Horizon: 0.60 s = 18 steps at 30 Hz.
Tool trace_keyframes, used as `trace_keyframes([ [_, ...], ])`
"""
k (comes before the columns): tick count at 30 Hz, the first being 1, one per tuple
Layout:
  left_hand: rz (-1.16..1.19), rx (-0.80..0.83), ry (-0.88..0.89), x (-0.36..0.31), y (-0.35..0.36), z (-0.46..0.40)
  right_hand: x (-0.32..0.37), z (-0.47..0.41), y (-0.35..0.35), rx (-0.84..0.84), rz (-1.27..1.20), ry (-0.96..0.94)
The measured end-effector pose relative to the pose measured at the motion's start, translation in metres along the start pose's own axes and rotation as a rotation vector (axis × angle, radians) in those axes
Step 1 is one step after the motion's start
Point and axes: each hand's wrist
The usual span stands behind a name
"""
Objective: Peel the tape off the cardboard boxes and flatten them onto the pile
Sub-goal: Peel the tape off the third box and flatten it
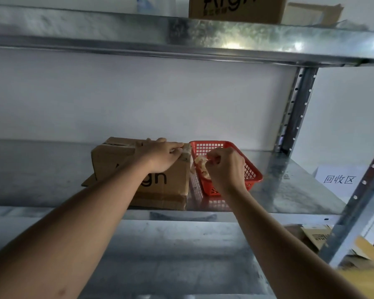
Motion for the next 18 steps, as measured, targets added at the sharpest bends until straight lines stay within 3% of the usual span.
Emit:
trace_keyframes([
  [9,-0.093,-0.038,0.018,0.027,-0.008,0.007,0.019,-0.010,0.015,0.054,-0.024,-0.252],
  [18,0.017,0.048,0.036,0.056,-0.020,0.002,0.044,-0.015,0.041,0.291,-0.100,-0.374],
])
Point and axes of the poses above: each hand's wrist, its own z-axis away from the middle knuckle, its own y-axis out of the palm, x = y × z, and after that the axes turned 11 degrees about -y, right-handed
